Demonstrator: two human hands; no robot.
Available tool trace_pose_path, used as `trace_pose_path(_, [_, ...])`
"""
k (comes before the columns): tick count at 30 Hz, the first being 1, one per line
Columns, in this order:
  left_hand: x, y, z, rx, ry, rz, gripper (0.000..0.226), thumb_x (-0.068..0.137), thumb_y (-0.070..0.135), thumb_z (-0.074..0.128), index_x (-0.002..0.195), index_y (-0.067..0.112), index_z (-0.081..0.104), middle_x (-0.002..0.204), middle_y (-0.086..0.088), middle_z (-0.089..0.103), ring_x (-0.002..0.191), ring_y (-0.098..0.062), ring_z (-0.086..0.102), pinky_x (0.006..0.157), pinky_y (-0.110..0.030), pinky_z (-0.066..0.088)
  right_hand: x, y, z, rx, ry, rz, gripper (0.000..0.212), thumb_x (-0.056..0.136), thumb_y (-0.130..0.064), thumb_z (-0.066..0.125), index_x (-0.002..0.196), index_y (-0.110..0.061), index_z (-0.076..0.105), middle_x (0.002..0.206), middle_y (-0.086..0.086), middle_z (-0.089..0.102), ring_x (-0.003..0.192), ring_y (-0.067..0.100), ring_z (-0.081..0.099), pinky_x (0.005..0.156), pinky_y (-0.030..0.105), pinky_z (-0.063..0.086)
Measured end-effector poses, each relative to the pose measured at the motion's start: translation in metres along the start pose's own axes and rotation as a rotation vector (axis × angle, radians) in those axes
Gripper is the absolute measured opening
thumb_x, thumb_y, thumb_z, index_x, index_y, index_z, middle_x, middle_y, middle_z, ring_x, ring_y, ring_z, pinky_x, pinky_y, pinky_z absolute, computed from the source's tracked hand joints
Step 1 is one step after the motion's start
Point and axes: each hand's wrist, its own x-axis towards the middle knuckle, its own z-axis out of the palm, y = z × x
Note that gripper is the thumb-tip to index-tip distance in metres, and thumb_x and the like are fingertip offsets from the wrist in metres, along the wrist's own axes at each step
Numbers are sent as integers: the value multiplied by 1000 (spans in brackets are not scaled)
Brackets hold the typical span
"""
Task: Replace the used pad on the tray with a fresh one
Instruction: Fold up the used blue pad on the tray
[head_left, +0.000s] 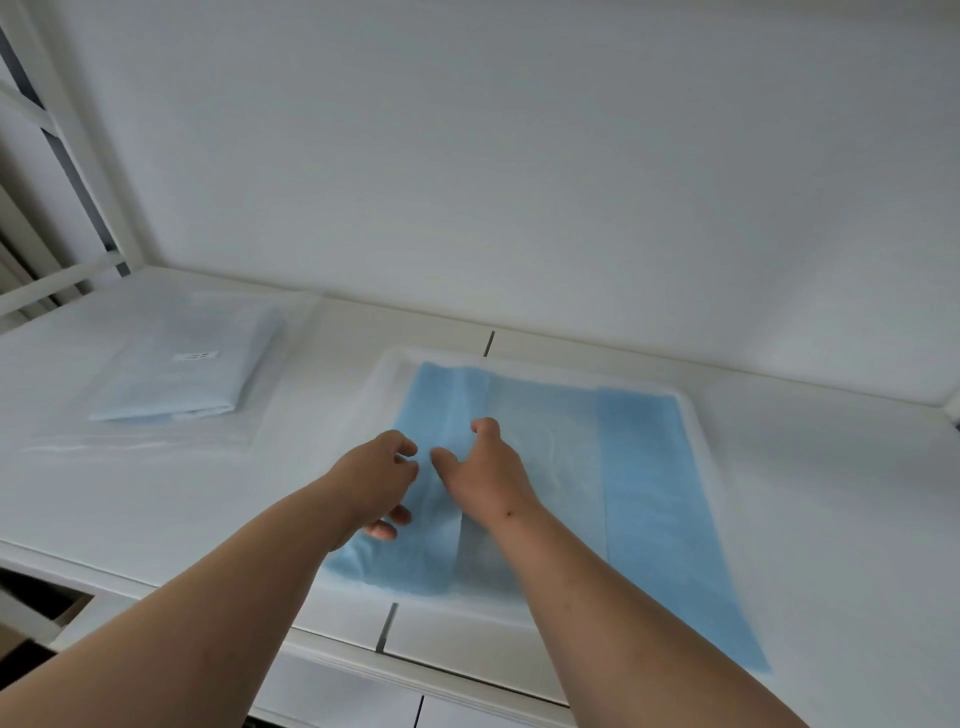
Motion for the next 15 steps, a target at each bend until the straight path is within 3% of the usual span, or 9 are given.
trace_pose_path(3, [8, -10, -3, 436, 134, 108, 38, 93, 32, 55, 129, 22, 52, 127, -4, 52, 100, -22, 60, 85, -34, 51, 1, 4, 0, -53, 5, 9, 59, 92, -22, 52, 145, -15, 26, 120, 9, 58, 108, 29, 59, 84, 35, 48])
trace_pose_path(6, [9, -18, -5, 585, 181, 77, 47, 90, 36, 57, 134, 23, 46, 132, -5, 43, 114, -24, 51, 93, -35, 45, -4, 8, 2, -231, 103, -53, 54, 85, -10, 50, 137, -15, 35, 123, 9, 47, 111, 32, 52, 85, 38, 46])
trace_pose_path(8, [7, -21, -4, 665, 196, 54, 51, 88, 36, 57, 135, 22, 43, 131, -6, 40, 119, -27, 45, 94, -36, 42, -6, 15, 6, -423, 175, -176, 50, 81, -10, 50, 129, -17, 41, 126, 7, 41, 113, 33, 44, 88, 39, 40])
trace_pose_path(10, [6, -24, -3, 716, 211, 38, 53, 84, 36, 59, 132, 20, 43, 126, -7, 41, 118, -28, 44, 93, -38, 42, -7, 23, 10, -527, 122, -271, 43, 82, -15, 49, 125, -20, 48, 135, 4, 37, 119, 31, 37, 96, 41, 32])
trace_pose_path(15, [10, -22, -4, 714, 194, -11, 56, 81, 36, 64, 127, 17, 40, 119, -8, 44, 106, -30, 55, 84, -38, 47, -7, 31, 11, -503, 63, -230, 42, 86, -20, 46, 127, -22, 56, 143, 0, 37, 127, 28, 32, 104, 41, 25])
